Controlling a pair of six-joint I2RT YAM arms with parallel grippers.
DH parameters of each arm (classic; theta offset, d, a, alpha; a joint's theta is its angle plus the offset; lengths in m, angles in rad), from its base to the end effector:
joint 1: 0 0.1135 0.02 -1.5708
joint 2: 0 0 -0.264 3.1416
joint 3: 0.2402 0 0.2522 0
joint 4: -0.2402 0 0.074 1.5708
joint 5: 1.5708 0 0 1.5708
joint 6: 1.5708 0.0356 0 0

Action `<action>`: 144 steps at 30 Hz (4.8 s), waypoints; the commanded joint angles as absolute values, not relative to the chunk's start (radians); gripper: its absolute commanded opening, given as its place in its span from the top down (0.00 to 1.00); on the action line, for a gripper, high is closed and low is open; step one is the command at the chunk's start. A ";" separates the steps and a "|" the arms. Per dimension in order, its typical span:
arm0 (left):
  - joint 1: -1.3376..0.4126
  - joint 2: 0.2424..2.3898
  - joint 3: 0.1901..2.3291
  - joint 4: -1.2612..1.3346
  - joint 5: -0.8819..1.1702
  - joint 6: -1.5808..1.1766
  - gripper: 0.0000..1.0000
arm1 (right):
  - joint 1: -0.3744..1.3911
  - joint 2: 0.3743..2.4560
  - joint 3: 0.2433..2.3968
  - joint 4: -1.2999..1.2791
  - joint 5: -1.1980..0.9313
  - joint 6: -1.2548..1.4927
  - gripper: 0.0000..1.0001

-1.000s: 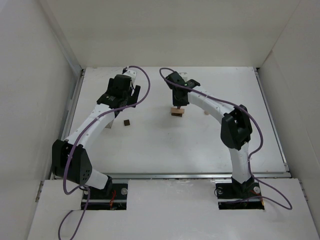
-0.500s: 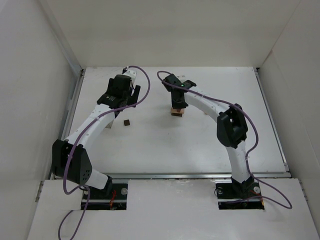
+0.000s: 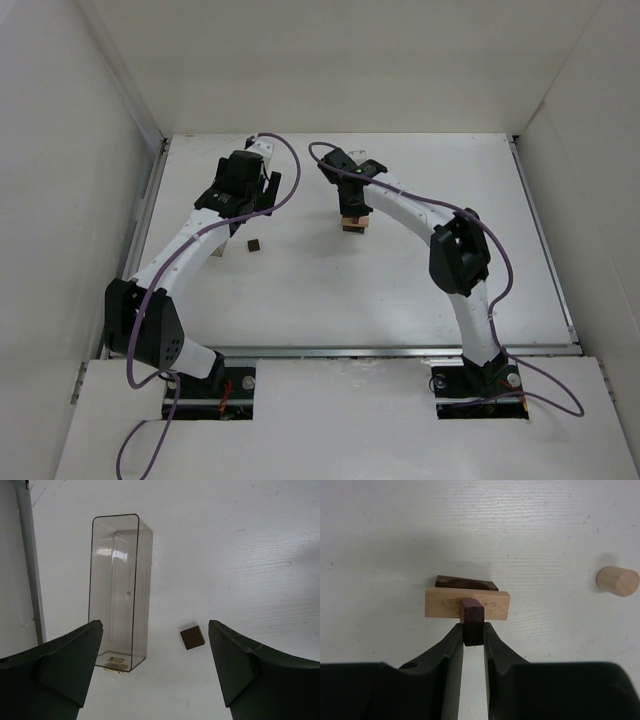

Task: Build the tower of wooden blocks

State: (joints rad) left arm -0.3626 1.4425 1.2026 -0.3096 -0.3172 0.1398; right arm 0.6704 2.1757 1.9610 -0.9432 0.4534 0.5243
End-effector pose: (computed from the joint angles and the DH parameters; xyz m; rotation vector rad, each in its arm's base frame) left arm 0.3128 -0.1068 0.3191 0.3378 2.0690 0.2018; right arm 0.3739 0.2766 0.2400 -0.0631 2.5479 -0.1857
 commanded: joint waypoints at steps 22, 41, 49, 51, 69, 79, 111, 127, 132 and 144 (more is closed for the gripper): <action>-0.365 1.433 1.181 -0.264 -0.318 0.124 0.16 | 0.683 2.194 1.976 -0.954 0.469 0.545 0.93; -0.365 1.433 1.181 -0.264 -0.318 0.124 0.16 | 0.683 2.194 1.967 -0.945 0.460 0.545 0.56; -0.365 1.433 1.172 -0.264 -0.318 0.124 0.16 | 0.683 2.184 1.967 -0.945 0.460 0.563 0.81; -0.365 1.433 1.172 -0.264 -0.318 0.124 0.16 | 0.683 2.184 1.967 -0.945 0.469 0.572 0.87; -0.365 1.433 1.172 -0.255 -0.318 0.124 0.16 | 0.683 2.203 2.003 -0.965 0.489 0.609 1.00; -0.365 1.433 1.163 -0.255 -0.318 0.124 0.16 | 0.683 2.212 2.034 -0.974 0.499 0.627 1.00; -0.365 1.433 1.163 -0.255 -0.318 0.124 0.16 | 0.673 2.230 2.043 -0.983 0.500 0.637 0.63; -0.365 1.433 1.056 -0.299 -0.134 0.342 0.22 | 0.663 2.089 2.005 -0.954 0.454 0.626 0.38; -0.365 1.424 0.933 -0.290 -0.110 0.480 0.22 | 0.632 2.002 1.948 -0.924 0.434 0.614 0.38; -0.365 1.577 0.972 -0.336 -0.010 0.736 0.11 | 0.592 1.902 1.806 -0.807 0.359 0.554 0.37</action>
State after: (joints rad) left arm -0.3626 1.5665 0.8986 -0.2863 -0.0917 0.6392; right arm 0.5873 1.9308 1.8244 -0.8631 0.3813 0.5793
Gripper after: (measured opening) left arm 0.891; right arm 0.627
